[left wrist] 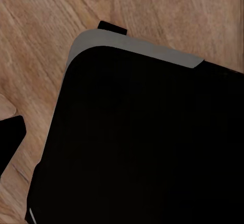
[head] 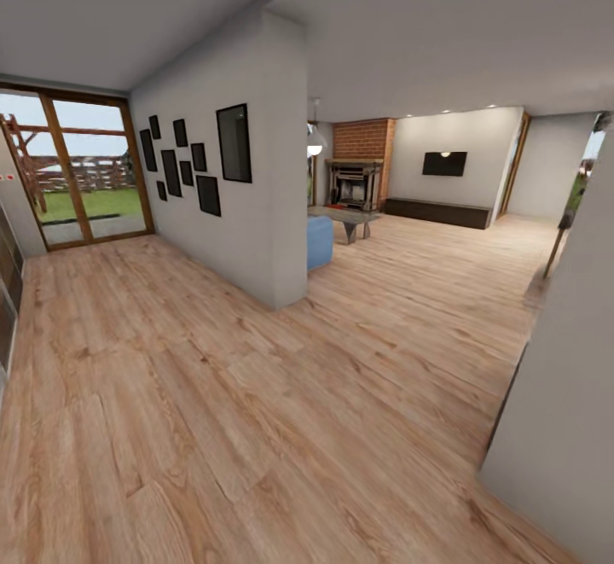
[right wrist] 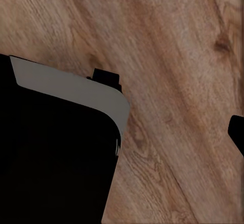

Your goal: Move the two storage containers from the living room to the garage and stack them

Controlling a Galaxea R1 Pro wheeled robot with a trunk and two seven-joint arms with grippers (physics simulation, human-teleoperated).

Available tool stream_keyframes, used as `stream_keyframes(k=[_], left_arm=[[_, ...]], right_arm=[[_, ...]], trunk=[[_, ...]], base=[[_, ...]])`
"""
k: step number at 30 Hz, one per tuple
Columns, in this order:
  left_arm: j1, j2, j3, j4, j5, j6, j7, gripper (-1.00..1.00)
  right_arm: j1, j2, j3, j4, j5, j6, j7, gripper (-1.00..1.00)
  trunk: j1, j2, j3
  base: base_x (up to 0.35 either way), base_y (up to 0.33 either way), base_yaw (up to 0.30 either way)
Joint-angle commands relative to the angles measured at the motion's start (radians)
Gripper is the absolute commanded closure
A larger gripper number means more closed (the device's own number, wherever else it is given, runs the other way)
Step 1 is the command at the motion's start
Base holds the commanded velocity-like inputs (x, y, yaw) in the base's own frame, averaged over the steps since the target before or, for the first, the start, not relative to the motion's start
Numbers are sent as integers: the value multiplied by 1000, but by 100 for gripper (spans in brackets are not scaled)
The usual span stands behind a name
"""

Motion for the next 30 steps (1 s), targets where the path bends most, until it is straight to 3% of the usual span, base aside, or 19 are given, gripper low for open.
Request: stream_keyframes(k=[1, 30], left_arm=[[0, 0, -1, -1, 5, -2, 1, -100], [0, 0, -2, -1, 5, -2, 1, -100]], right_arm=[[-1, 0, 9, 3, -10, -6, -1, -100], [-1, 0, 6, 3, -13, -12, -2, -100]], trunk=[[1, 0, -1], [1, 0, -1]], base=[[323, 0, 0], [323, 0, 0]])
